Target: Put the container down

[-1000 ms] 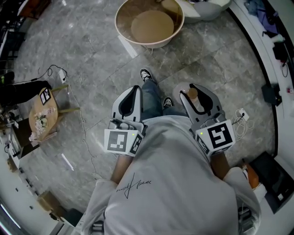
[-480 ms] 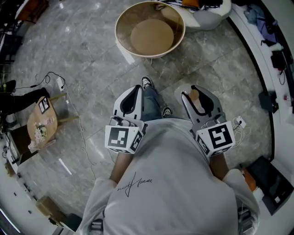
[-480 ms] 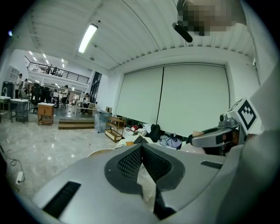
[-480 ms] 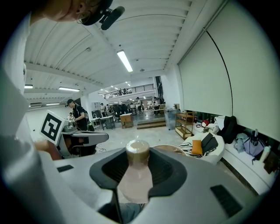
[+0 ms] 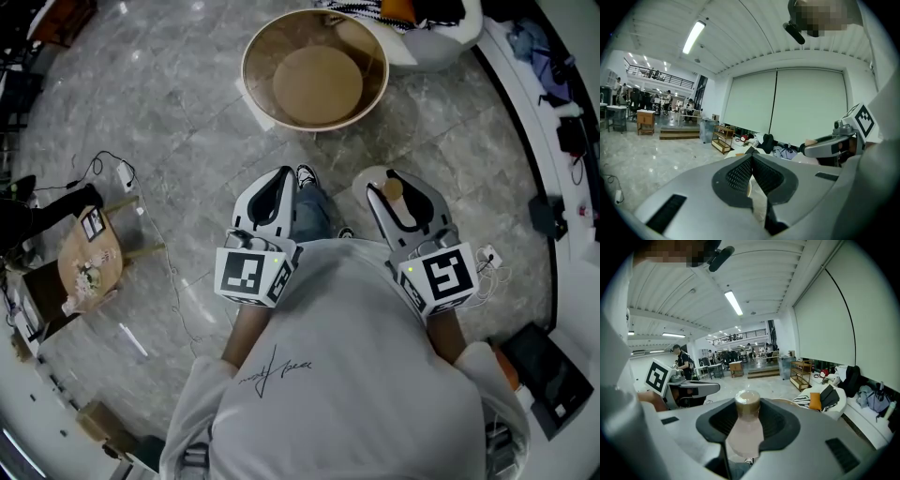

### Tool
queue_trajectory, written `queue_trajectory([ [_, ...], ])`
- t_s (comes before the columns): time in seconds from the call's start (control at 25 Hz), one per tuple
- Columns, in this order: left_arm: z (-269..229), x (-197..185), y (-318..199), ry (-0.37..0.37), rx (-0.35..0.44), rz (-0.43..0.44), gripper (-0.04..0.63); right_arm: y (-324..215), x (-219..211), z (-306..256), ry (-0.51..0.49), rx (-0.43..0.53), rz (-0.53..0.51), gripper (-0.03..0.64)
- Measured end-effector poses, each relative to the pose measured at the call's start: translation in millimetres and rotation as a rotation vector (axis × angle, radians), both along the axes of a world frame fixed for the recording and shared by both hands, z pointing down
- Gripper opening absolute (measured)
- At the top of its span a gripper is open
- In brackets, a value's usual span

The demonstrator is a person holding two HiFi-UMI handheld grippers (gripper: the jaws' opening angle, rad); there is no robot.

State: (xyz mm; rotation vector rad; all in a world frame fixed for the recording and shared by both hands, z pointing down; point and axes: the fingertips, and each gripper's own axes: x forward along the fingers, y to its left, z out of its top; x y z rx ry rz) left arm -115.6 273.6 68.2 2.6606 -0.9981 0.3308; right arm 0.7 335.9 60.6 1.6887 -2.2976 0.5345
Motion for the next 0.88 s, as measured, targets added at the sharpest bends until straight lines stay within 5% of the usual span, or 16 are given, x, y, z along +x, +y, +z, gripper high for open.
queue_trajectory([
  [0.88, -0.1, -20.3, -171.1, 0.03, -0.012, 0.054, 0.017, -175.8, -18.6, -7.9, 0.055, 0.007, 0.045, 0.146],
])
